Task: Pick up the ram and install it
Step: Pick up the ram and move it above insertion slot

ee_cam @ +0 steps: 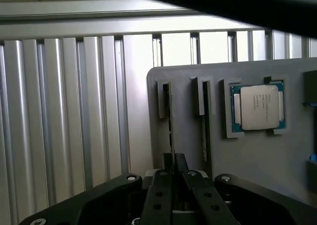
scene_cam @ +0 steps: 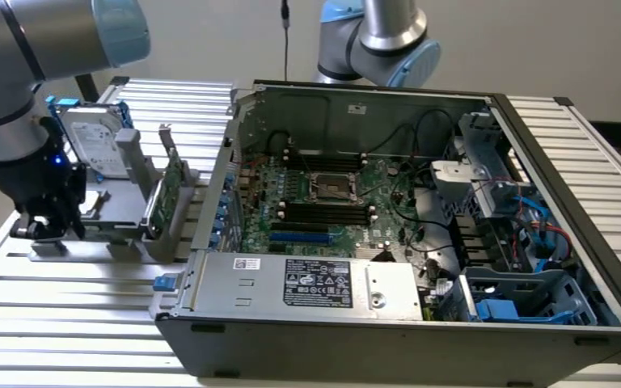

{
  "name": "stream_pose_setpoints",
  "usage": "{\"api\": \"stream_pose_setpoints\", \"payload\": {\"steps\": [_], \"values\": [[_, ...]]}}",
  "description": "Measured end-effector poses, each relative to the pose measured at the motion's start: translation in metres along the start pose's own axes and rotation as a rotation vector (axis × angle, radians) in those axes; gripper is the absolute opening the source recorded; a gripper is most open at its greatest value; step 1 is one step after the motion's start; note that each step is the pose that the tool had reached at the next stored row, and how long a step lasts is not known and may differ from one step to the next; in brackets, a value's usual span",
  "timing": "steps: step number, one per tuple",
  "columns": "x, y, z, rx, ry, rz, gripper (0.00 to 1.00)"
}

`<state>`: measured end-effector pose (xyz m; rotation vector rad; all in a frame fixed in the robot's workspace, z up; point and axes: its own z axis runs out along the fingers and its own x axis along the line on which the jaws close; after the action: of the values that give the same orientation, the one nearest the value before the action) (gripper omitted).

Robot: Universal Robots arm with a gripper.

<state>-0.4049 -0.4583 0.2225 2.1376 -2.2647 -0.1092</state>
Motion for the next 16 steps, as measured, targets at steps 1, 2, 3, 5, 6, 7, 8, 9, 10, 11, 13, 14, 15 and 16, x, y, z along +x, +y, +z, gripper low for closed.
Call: {"api": "stream_pose_setpoints", "payload": {"steps": [1,2,3,5,6,7,8,9,10,11,13,14,15,16], "values": [[0.0,0.0002,-0.0039,-0.0007,0.0,0.0,0.14],[0.0,0.0003,-0.008,-0.0016,0.0002,0.0,0.14],[0.0,0.0004,-0.0125,-0.0024,0.0001,0.0,0.14],[-0.001,0.0005,-0.0219,-0.0043,0.0004,0.0,0.14],[-0.001,0.0005,-0.0264,-0.005,0.0003,0.0,0.14],[-0.001,0.0003,-0.0309,-0.0056,0.0004,0.0,0.14],[-0.001,-0.0003,-0.0355,-0.0062,0.0004,0.0,0.14],[-0.001,-0.001,-0.04,-0.0065,0.0004,0.0,0.14],[-0.002,-0.0022,-0.0446,-0.0067,0.0004,0.0,0.14],[-0.002,-0.0039,-0.0492,-0.007,0.0004,0.0,0.14],[-0.002,-0.0074,-0.0587,-0.0071,0.0005,-0.001,0.14],[-0.003,-0.0094,-0.0634,-0.0072,0.0006,-0.002,0.14],[-0.003,-0.0117,-0.0681,-0.0072,0.0007,-0.003,0.14],[-0.003,-0.0142,-0.0729,-0.0073,0.0006,-0.004,0.14]]}}
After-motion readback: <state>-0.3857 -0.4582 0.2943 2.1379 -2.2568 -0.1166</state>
